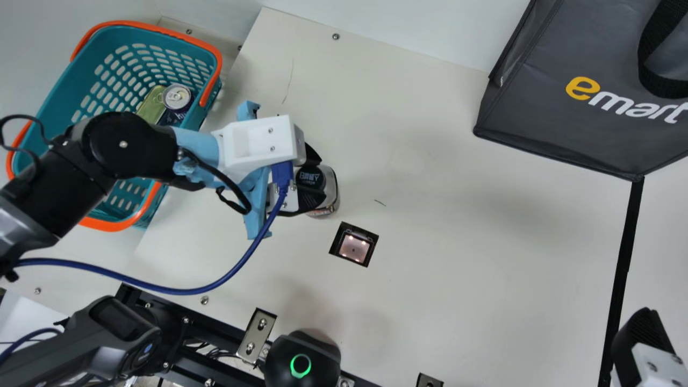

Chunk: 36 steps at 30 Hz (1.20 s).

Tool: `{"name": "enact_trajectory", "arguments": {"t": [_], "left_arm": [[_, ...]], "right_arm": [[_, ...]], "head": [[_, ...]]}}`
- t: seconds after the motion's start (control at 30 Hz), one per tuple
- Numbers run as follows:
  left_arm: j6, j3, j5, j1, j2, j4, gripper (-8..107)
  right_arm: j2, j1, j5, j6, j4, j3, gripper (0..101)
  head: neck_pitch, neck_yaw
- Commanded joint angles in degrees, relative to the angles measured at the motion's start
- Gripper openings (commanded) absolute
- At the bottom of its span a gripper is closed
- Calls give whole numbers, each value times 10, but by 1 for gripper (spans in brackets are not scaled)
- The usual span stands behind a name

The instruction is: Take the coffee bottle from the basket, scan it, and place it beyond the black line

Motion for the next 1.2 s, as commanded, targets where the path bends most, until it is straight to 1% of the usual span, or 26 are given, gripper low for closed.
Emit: {"name": "enact_trajectory", "arguments": {"t": [0.0,0.4,0.77,1.17], "left_arm": [[2,1,-1,2,1,-2,10],[14,14,-15,3,10,-12,10],[10,23,-29,-13,14,-20,10],[17,25,-29,-14,20,-24,50]], "right_arm": [[0,0,0,0,0,0,91],[0,0,0,0,0,0,91],[0,0,0,0,0,0,91],[0,0,0,0,0,0,91]], "head": [[-10,1],[-10,1],[-10,1],[-10,1]]}}
